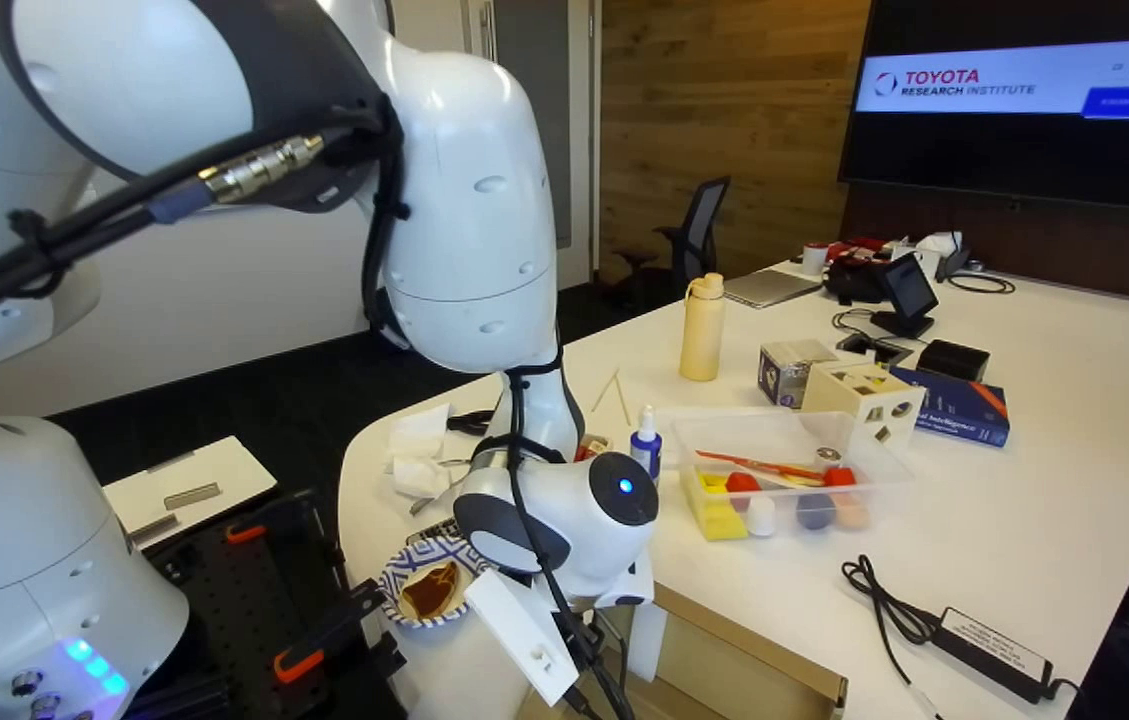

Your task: Put the paper in the box

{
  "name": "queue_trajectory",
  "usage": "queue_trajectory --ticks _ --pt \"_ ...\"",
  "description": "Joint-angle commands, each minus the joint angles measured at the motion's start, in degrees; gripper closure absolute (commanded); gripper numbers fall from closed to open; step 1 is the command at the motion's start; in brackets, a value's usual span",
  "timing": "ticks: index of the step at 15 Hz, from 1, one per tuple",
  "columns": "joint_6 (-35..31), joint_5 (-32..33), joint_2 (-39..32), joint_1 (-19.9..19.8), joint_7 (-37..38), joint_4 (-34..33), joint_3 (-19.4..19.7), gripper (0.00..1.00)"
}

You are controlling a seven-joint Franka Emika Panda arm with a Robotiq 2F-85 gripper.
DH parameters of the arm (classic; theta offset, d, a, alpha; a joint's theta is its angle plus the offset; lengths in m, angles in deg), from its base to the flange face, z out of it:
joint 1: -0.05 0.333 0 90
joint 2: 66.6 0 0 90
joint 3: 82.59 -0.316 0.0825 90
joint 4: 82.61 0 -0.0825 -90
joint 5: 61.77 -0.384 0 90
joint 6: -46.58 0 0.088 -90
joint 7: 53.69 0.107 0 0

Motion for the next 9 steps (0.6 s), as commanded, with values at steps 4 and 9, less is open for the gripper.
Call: queue_trajectory --ticks 4,9 --pt "-0.8 7.2 -1.9 2.8 3.3 -1.3 2.4 0.00" --pt "-0.3 10.2 -2.5 4.0 4.8 -2.3 3.4 0.51"
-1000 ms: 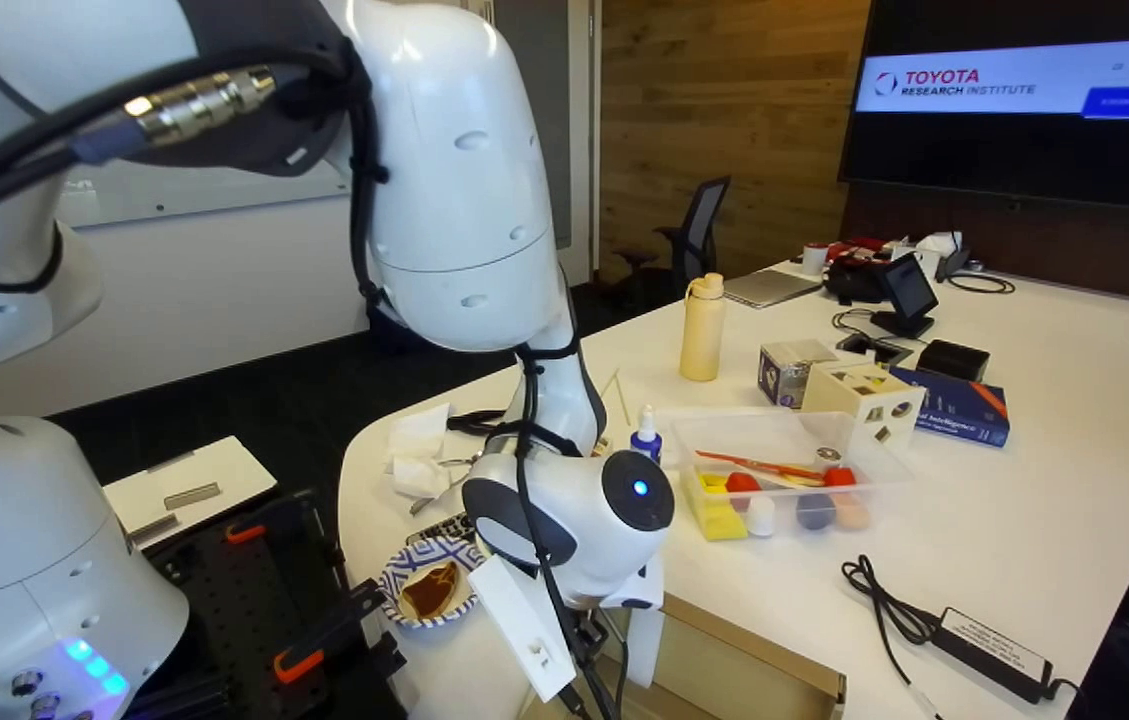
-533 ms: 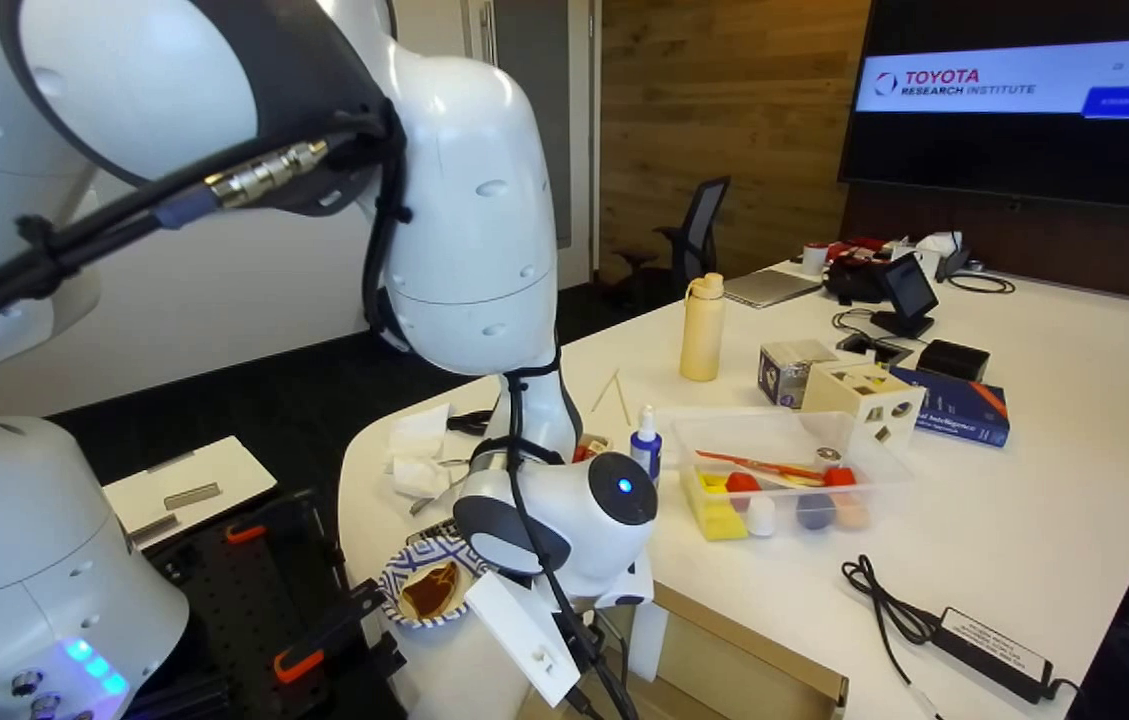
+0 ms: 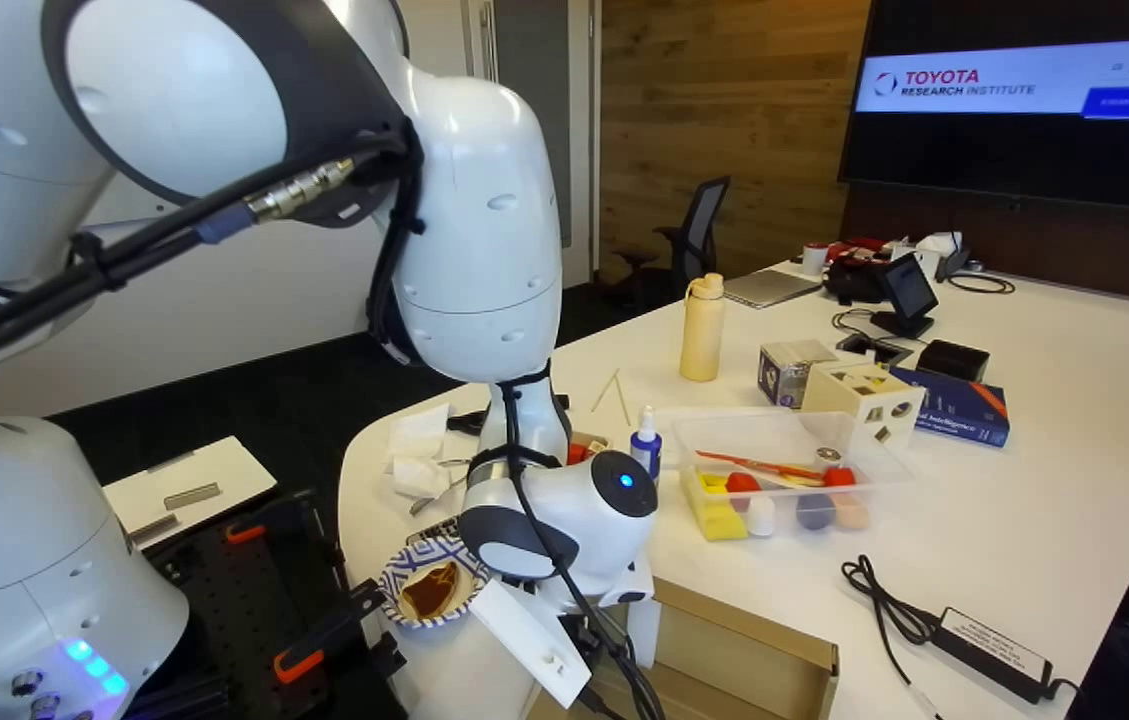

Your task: Put the paper in the box

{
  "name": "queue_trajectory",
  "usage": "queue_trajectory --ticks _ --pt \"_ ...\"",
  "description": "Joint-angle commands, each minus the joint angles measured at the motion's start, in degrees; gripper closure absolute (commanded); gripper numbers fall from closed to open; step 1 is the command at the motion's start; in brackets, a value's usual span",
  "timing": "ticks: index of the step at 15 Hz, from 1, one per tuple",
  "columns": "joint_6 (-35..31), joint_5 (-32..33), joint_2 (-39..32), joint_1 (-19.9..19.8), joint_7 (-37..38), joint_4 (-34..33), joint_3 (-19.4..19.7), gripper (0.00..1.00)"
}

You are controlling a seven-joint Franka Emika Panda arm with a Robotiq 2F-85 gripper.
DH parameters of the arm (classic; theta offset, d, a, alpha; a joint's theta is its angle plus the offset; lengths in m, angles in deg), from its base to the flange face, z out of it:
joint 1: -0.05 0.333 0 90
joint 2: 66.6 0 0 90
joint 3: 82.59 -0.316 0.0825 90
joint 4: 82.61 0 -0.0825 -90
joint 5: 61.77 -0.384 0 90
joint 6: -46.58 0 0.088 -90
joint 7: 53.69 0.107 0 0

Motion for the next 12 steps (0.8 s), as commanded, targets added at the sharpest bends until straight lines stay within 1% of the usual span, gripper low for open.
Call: queue_trajectory --ticks 1,4,5,7,8,12 --pt "0.3 2.2 -0.8 1.5 2.4 -1.0 1.0 0.58" --pt "1.6 2.2 -0.1 1.4 2.2 -0.8 0.8 0.74" --pt "2.8 2.0 0.5 1.0 1.9 -0.6 0.3 0.80" --pt "6.6 1.2 2.2 0.2 1.5 -0.2 -0.2 0.96" --pt "8.5 0.9 3.3 -0.1 1.3 0.2 -0.3 1.00" --pt "18.6 -0.6 8.7 0.2 1.3 1.8 0.8 1.00"
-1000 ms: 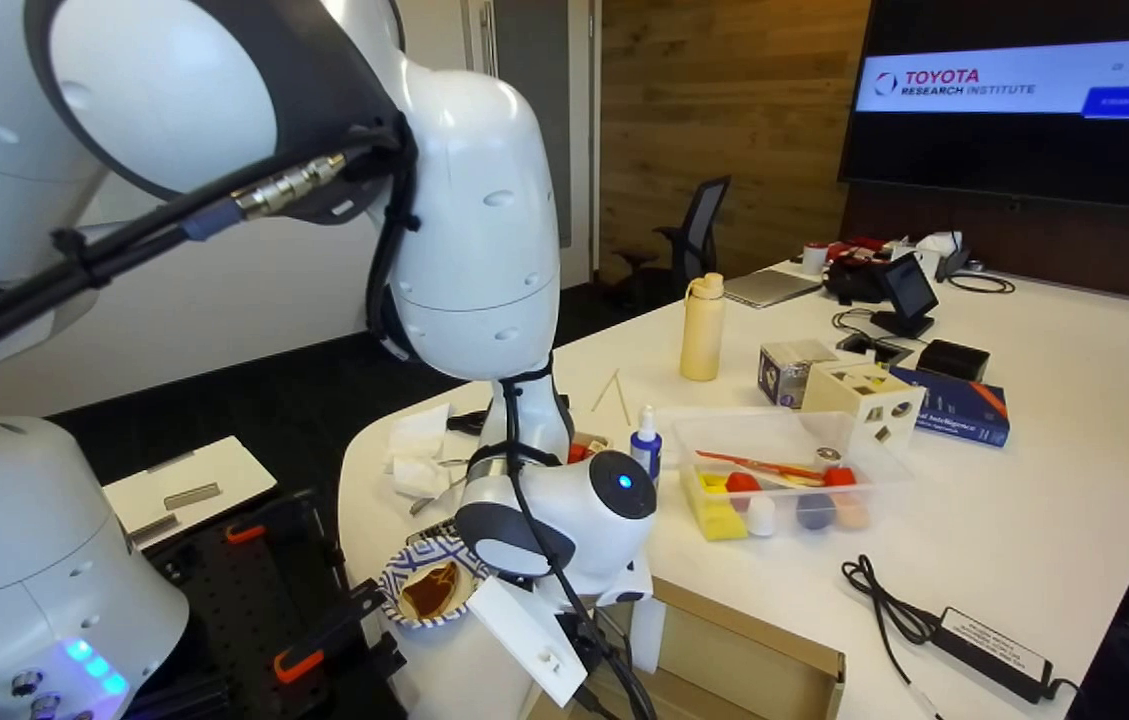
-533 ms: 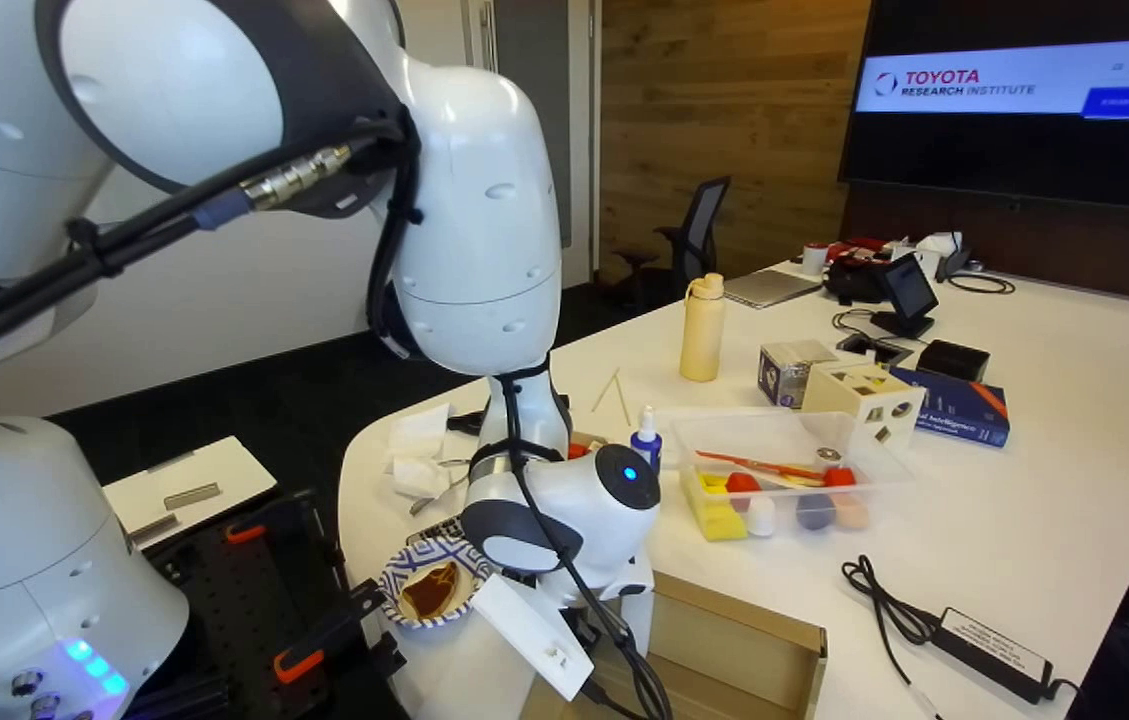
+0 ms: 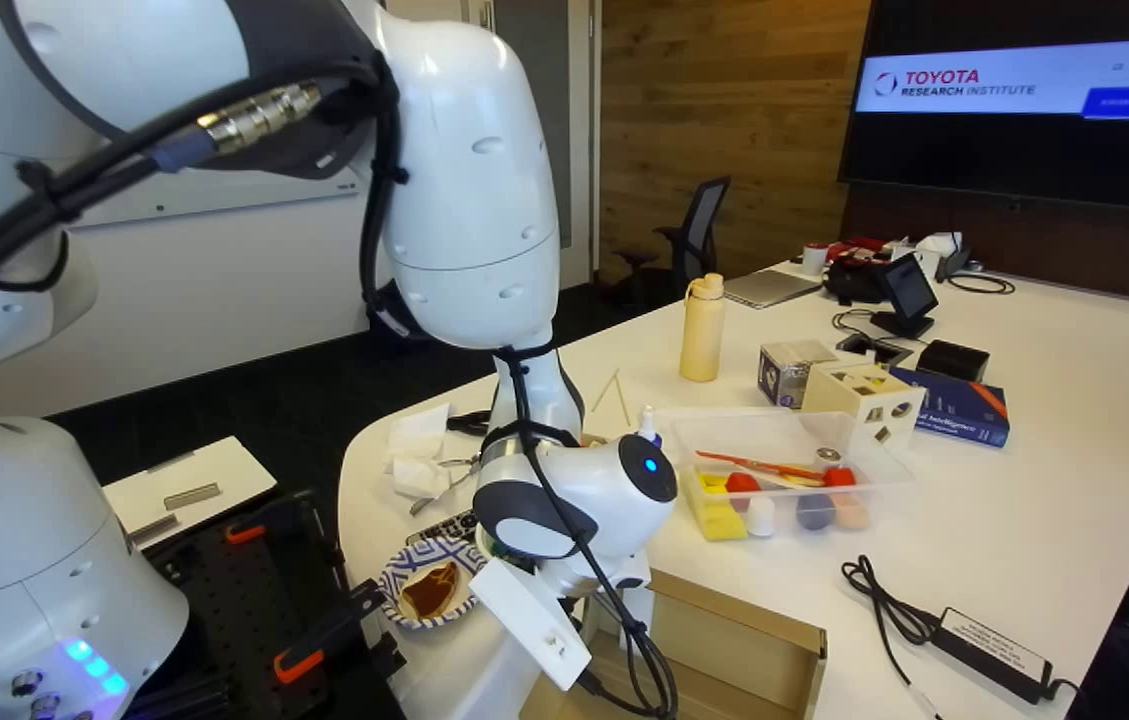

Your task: Put the paper in the box

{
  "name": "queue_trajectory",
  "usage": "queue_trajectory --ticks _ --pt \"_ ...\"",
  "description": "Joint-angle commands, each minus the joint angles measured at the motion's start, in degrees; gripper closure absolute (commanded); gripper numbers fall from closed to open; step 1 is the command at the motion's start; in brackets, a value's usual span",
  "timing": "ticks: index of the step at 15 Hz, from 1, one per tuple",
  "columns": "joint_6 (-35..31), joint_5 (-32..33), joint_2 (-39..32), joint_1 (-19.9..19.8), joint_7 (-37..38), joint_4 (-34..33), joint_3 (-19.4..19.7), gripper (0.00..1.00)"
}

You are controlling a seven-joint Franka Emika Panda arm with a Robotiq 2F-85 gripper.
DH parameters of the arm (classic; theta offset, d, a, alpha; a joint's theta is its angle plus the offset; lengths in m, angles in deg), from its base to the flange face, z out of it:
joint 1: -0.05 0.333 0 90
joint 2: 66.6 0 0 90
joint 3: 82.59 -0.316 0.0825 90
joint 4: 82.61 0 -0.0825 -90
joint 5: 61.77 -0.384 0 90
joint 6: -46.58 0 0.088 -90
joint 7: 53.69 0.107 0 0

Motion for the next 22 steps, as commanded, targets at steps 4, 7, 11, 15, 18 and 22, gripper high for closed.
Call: queue_trajectory --ticks 4,7,11,15,18,22 --pt "15.9 -2.3 9.2 2.6 1.4 2.7 4.0 1.00" --pt "21.1 -3.2 12.2 5.1 2.0 3.0 6.6 1.00" --pt "20.6 -2.5 17.8 9.9 2.3 5.4 10.4 1.00" --pt "19.7 3.3 22.5 16.6 1.6 5.0 15.6 1.00" --pt "21.2 8.7 25.2 21.2 1.5 4.3 19.2 1.00" --pt "22.9 18.7 26.3 26.9 4.5 3.2 22.9 1.00"
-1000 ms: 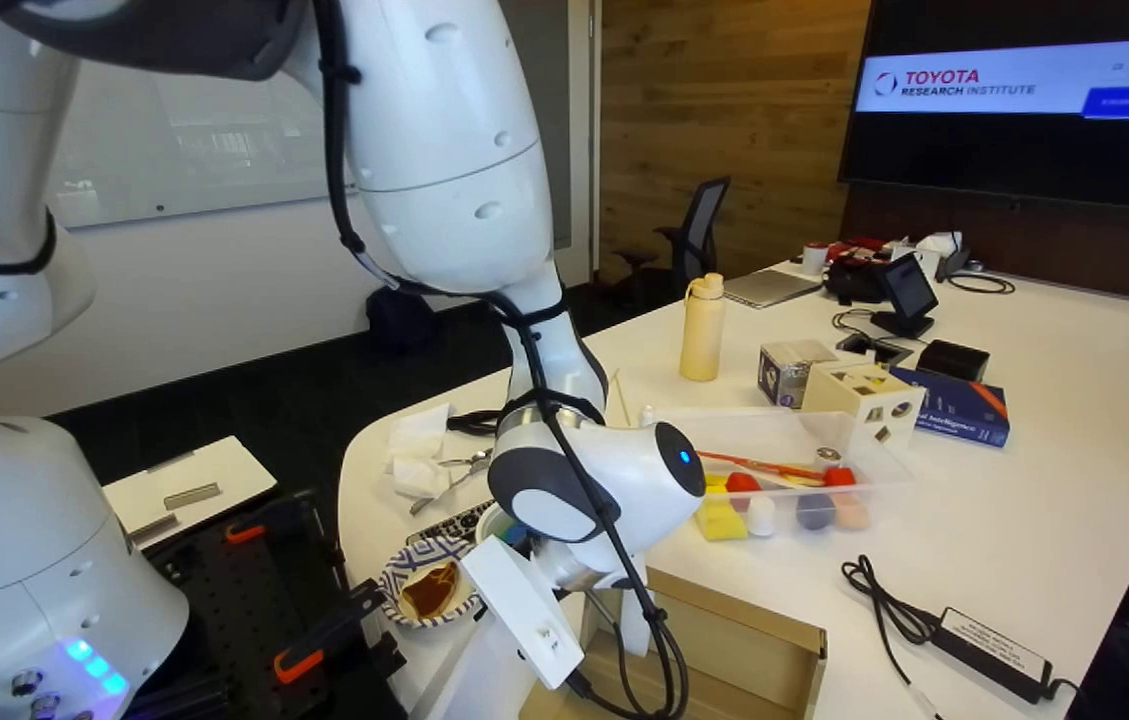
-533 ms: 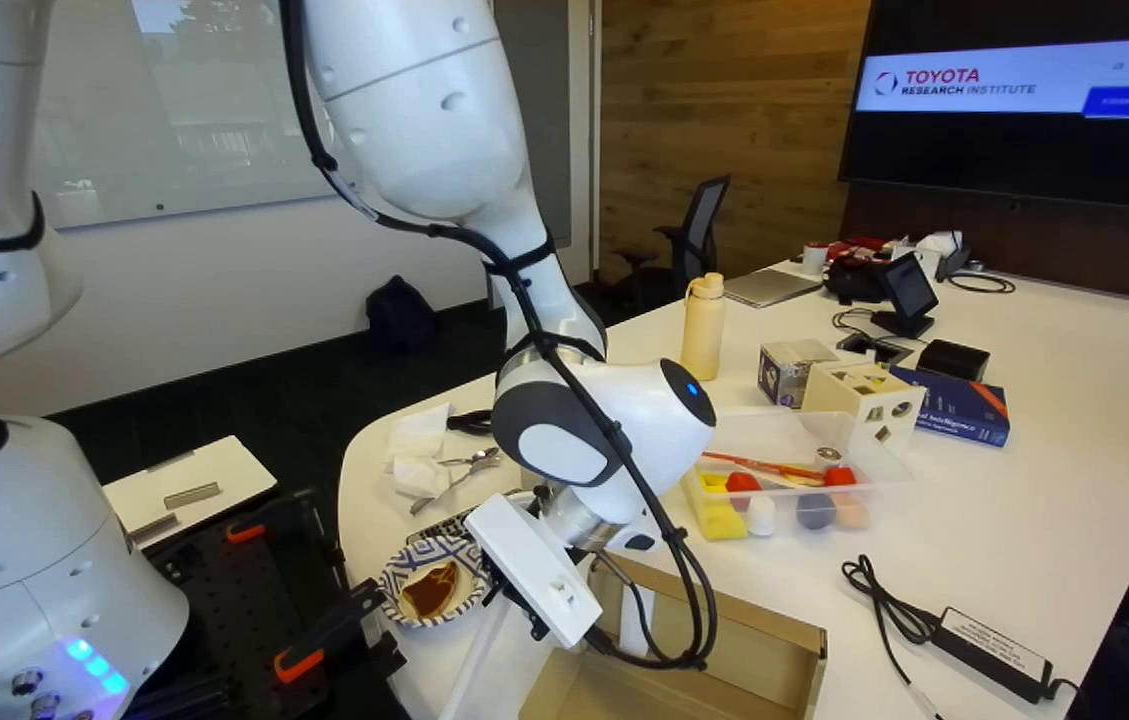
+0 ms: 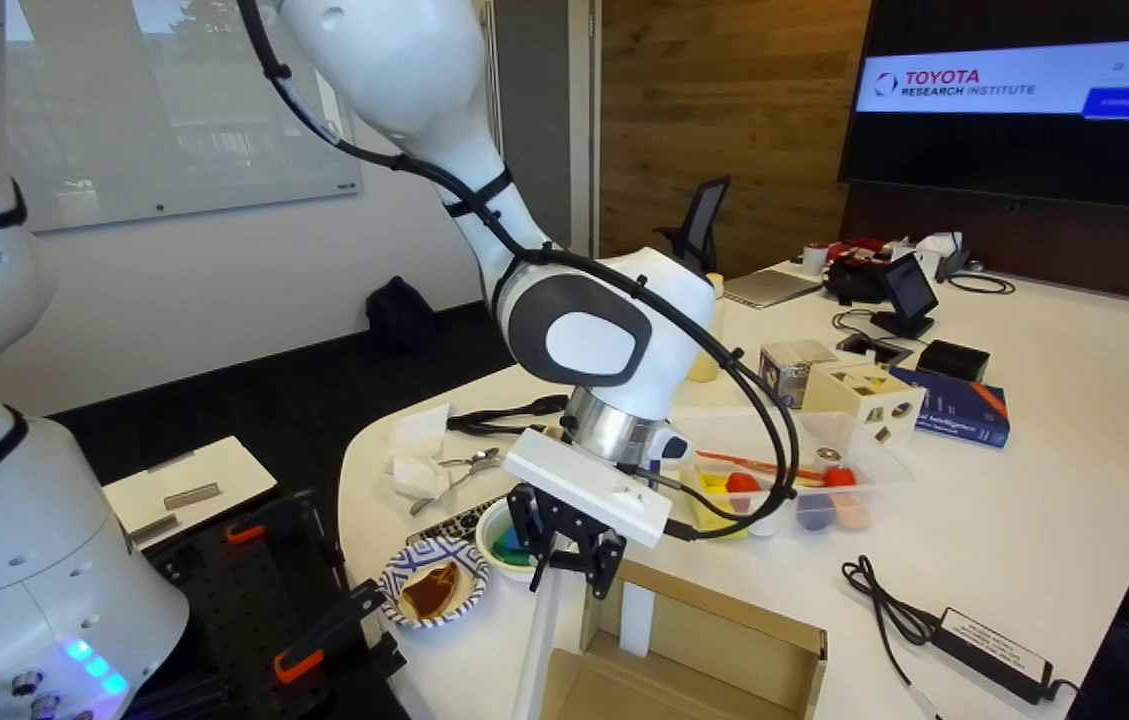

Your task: Put the paper in the box

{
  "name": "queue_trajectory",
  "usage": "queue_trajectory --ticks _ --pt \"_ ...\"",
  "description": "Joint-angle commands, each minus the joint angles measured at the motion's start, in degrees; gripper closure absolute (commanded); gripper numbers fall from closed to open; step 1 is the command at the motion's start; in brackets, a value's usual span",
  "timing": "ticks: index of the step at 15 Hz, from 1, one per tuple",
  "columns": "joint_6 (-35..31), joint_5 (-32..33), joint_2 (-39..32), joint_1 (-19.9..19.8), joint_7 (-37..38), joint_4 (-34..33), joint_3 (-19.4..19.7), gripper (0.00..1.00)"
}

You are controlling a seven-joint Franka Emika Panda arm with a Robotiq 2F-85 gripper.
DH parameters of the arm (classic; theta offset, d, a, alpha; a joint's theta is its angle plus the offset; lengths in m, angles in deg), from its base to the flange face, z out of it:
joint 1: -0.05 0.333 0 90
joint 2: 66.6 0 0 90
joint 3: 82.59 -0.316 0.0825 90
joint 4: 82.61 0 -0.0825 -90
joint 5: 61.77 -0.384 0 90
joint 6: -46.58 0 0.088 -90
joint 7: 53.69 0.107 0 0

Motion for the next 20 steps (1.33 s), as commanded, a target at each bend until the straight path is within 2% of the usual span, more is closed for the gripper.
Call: queue_trajectory --ticks 1,7,9,15,20 --pt "3.3 9.3 1.6 5.4 3.9 -0.5 3.5 1.00" --pt "8.6 28.0 -1.4 9.9 5.6 -3.1 5.7 1.00" --pt "6.7 27.5 -1.2 7.8 3.1 -1.9 5.0 1.00" --pt "6.6 26.8 -1.8 7.9 3.6 -2.0 4.7 1.00" --pt "4.5 34.8 -4.8 7.9 1.0 -5.3 5.6 1.00"
